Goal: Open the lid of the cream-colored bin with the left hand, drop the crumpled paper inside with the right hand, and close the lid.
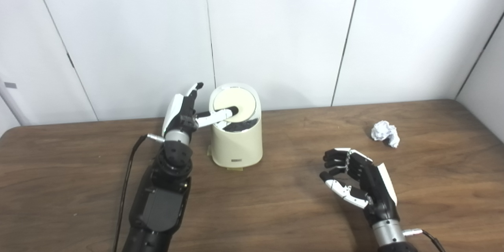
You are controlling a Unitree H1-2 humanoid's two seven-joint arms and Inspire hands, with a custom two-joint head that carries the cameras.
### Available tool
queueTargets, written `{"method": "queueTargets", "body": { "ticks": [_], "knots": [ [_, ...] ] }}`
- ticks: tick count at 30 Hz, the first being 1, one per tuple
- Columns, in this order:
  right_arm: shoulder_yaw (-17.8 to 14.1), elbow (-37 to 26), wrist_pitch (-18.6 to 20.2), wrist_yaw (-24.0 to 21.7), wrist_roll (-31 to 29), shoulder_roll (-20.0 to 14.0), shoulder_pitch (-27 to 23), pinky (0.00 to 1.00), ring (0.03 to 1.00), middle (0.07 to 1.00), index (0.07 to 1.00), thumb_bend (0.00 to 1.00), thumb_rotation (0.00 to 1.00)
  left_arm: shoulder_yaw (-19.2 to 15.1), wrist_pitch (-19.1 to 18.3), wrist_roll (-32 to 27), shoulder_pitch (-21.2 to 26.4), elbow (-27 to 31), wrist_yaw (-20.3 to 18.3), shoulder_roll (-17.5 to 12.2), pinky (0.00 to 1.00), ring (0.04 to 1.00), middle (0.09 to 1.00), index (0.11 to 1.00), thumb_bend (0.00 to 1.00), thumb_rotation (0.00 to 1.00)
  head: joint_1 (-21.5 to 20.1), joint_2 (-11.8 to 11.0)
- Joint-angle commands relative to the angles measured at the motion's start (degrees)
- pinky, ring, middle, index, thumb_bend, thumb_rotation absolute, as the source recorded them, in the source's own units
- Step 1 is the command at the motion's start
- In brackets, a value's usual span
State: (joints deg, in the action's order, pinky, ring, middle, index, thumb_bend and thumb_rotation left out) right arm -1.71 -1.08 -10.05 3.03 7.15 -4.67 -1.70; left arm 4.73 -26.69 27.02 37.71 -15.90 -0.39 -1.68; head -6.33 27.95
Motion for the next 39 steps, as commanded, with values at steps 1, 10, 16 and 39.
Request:
{"method": "queueTargets", "body": {
  "ticks": [1,10,16,39],
  "knots": [
    [0.69,2.67,-1.65,0.6,1.25,0.41,0.79,0.52,0.607,0.623,0.595,0.29,0.0,0.94,-0.19,2.47,4.1,0.36,0.88,-0.19,0.92,0.994,1.0,1.0,0.96,0.29,-0.1,0.06],
    [1.14,2.38,-1.34,0.94,1.7,0.73,0.7,0.51,0.609,0.624,0.594,0.29,0.0,12.89,-0.09,16.52,5.7,0.61,0.95,-6.07,1.0,1.0,1.0,1.0,0.94,0.03,-0.3,0.39],
    [1.14,2.49,-1.26,0.96,1.27,0.86,0.54,0.52,0.611,0.623,0.593,0.29,0.0,21.93,-0.21,33.78,5.67,1.04,-1.42,-10.85,1.0,1.0,1.0,1.0,1.0,0.04,-0.55,0.3],
    [1.43,2.32,-0.91,0.77,1.14,0.28,0.5,0.52,0.61,0.623,0.593,0.28,0.0,9.1,1.8,19.29,3.27,10.0,-2.69,-5.74,1.0,1.0,0.996,0.98,0.9,1.0,-0.18,0.24]
  ]
}}
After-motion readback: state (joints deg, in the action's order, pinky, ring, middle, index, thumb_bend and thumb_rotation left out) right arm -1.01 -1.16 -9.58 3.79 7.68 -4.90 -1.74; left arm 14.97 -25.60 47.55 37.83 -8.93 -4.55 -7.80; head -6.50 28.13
